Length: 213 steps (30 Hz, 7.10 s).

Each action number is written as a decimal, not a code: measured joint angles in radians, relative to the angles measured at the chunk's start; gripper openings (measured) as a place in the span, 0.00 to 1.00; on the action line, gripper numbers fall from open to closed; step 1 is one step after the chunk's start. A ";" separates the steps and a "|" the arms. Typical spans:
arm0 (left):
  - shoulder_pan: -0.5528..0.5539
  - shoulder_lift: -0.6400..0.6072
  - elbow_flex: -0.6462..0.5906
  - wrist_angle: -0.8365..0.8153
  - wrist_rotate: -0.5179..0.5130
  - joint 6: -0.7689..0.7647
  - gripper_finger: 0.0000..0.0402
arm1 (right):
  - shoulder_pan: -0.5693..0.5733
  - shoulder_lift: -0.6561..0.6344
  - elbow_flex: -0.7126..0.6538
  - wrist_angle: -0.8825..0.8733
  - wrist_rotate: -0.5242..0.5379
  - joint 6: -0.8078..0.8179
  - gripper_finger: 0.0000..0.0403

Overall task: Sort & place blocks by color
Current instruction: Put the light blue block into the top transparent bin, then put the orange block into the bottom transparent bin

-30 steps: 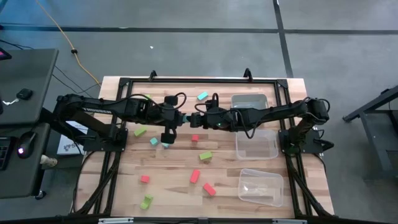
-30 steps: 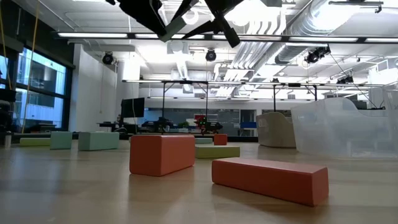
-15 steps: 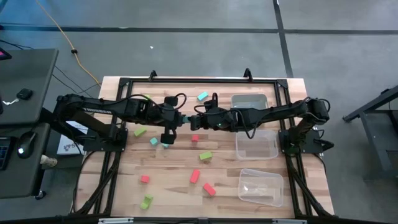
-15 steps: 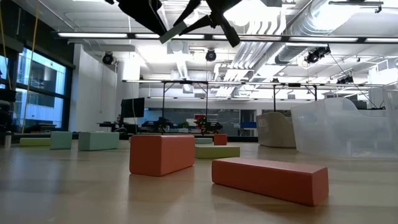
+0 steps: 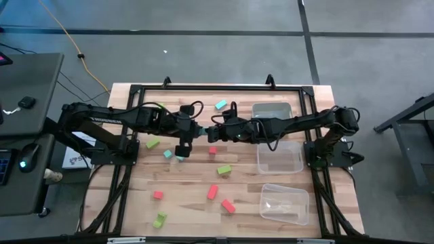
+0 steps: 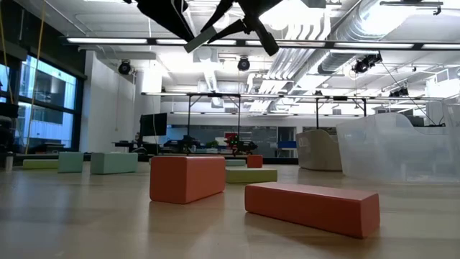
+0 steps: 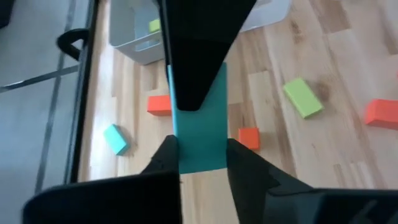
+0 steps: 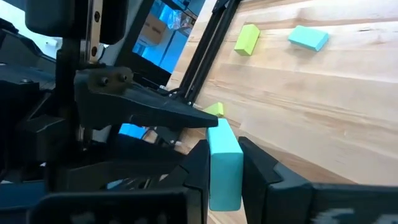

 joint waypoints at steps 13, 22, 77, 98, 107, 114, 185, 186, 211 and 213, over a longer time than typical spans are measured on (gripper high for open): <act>0.000 0.000 0.000 -0.056 -0.033 -0.052 0.35 | 0.028 -0.007 0.000 -0.166 -0.053 -0.023 0.10; 0.000 0.000 0.000 -0.095 -0.035 -0.136 0.34 | 0.042 -0.073 0.000 -0.407 -0.055 -0.045 0.10; 0.006 0.000 0.000 -0.077 -0.047 -0.447 0.34 | 0.293 -0.223 -0.240 -1.188 -0.178 0.187 0.09; 0.006 0.000 0.000 -0.077 -0.047 -0.445 0.34 | 0.316 -0.720 -0.759 -0.554 -0.007 0.455 0.09; 0.006 0.000 0.000 -0.077 -0.047 -0.445 0.34 | 0.300 -0.720 -0.826 -0.427 -0.024 0.473 0.09; 0.006 0.000 0.000 -0.077 -0.047 -0.445 0.34 | 0.255 -0.703 -0.826 -0.432 -0.060 0.473 0.09; 0.038 0.000 0.000 -0.078 -0.043 -0.541 0.38 | 0.228 -0.540 -0.485 -0.765 -0.059 0.344 0.39; 0.049 0.000 0.000 -0.078 -0.043 -0.566 0.39 | 0.228 -0.540 -0.463 -0.782 -0.041 0.335 0.39; -0.130 0.003 0.000 0.032 0.084 -1.056 0.43 | 0.214 -0.539 -0.331 -0.838 -0.015 0.341 0.39; -0.145 0.010 0.000 0.069 0.096 -1.081 0.43 | 0.213 -0.538 -0.331 -0.826 -0.015 0.338 0.39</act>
